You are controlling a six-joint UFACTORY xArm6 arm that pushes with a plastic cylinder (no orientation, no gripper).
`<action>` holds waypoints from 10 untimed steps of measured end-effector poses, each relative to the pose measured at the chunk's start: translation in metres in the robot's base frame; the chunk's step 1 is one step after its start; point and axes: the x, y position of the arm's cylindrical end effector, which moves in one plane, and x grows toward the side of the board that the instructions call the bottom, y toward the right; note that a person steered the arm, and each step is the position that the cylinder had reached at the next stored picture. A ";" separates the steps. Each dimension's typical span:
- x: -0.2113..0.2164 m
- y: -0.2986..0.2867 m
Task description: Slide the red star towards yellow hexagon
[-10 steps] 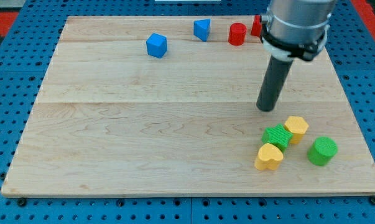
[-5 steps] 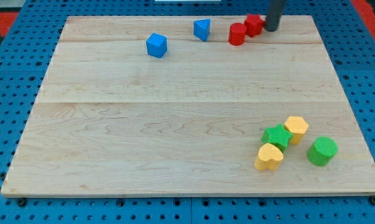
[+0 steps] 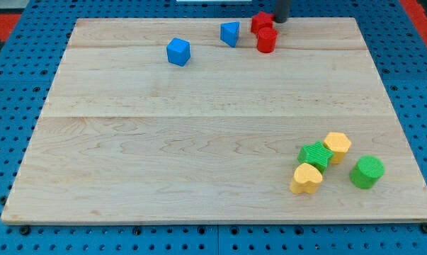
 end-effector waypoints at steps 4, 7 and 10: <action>0.034 -0.075; 0.138 -0.080; 0.168 -0.087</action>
